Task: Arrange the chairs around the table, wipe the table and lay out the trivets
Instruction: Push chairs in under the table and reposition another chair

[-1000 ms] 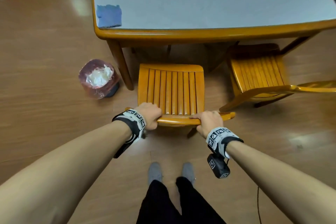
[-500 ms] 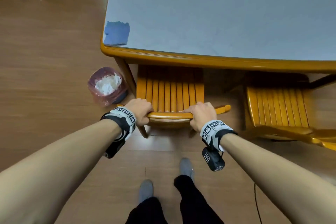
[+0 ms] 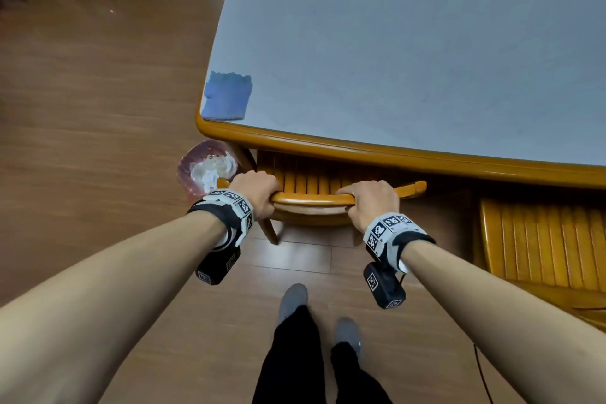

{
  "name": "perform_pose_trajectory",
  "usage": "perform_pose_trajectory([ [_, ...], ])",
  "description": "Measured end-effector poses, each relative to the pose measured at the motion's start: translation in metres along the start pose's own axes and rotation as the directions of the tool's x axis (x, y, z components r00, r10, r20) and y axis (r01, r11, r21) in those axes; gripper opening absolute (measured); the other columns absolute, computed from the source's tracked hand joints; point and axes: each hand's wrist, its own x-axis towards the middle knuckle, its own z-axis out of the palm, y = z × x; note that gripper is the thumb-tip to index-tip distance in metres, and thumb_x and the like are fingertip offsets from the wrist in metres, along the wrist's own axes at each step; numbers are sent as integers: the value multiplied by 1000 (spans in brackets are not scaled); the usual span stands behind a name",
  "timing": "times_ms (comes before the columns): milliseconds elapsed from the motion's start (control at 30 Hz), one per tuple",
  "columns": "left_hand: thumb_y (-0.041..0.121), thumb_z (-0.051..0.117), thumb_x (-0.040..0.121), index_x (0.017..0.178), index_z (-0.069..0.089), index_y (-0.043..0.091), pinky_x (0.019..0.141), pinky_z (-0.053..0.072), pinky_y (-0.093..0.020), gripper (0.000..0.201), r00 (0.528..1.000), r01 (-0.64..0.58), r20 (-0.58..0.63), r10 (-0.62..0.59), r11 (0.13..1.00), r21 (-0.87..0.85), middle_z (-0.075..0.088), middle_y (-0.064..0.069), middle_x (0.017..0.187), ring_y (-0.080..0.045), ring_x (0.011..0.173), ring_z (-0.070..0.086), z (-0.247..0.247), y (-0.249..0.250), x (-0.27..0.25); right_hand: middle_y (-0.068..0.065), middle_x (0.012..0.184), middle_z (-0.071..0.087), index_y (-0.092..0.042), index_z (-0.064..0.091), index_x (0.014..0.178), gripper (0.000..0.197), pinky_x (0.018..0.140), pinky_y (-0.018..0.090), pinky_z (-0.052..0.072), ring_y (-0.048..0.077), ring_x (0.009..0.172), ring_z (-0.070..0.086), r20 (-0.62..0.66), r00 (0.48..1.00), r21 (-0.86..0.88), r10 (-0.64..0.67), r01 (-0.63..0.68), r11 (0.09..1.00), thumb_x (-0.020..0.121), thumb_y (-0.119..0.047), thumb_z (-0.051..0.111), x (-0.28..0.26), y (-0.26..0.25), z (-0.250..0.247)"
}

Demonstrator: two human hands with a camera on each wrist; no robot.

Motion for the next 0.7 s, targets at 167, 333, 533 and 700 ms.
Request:
perform_pose_trajectory([
  [167,21,58,77,83,59,30,73,52,-36,11,999,-20,34,19,999,46,54,5,77,-25,84,61,-4,-29,26,-9,89,70,-46,64,115,35,72,33,52,22,85,63,38,996,16,79,-79,997,88,-23,62,27,-20,17],
  [333,26,57,80,98,64,27,72,48,-35,19,998,-61,41,57,994,92,62,-1,93,-27,92,61,12,-46,46,-6,104,72,-48,57,127,48,79,33,52,24,99,63,46,991,26,126,-127,992,89,-20,60,40,-27,41],
  [533,25,54,80,101,64,26,71,42,-33,23,990,-131,69,121,980,151,64,-3,99,-28,94,60,30,-48,49,-8,110,72,-45,60,126,50,84,33,48,24,101,62,53,994,12,93,-94,995,85,-17,59,33,-26,56],
  [700,25,55,80,102,66,24,71,42,-33,24,991,-133,53,126,979,153,64,-5,98,-30,92,61,30,-46,48,-5,102,73,-46,61,124,47,84,33,46,24,95,63,42,996,11,73,-73,997,87,-18,58,32,-24,54],
])
